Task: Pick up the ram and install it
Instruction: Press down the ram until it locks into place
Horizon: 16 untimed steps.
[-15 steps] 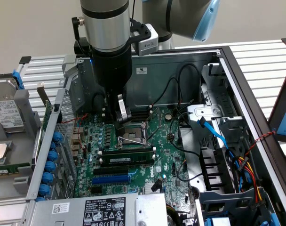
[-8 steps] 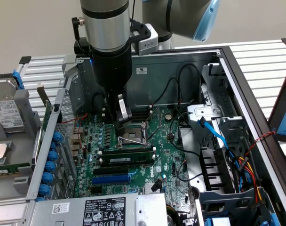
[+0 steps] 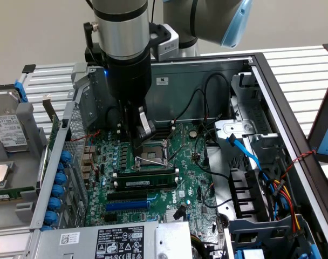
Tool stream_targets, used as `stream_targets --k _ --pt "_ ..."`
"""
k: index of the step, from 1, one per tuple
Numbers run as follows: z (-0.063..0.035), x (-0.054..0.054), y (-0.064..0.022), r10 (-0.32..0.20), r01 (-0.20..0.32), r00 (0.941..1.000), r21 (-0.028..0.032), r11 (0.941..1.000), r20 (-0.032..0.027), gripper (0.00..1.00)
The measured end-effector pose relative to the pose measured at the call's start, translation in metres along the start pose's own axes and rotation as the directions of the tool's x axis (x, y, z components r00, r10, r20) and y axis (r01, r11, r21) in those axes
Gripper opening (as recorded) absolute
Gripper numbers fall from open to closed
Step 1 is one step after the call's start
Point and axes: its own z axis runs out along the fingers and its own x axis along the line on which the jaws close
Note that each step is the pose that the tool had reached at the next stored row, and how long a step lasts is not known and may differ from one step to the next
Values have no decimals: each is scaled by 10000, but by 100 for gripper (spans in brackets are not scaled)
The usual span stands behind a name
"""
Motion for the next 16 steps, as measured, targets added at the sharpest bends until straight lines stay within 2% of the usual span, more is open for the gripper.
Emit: stream_targets --k 5,10,11,16 --pt "0 0 0 -904 904 9959 19 9959 -16 11" --pt "0 0 0 -1806 1807 9835 39 9835 -34 11" --pt "0 0 1 -1911 1911 9816 49 9816 -45 11" --pt "0 0 0 -1914 1914 9815 50 9815 -46 11"
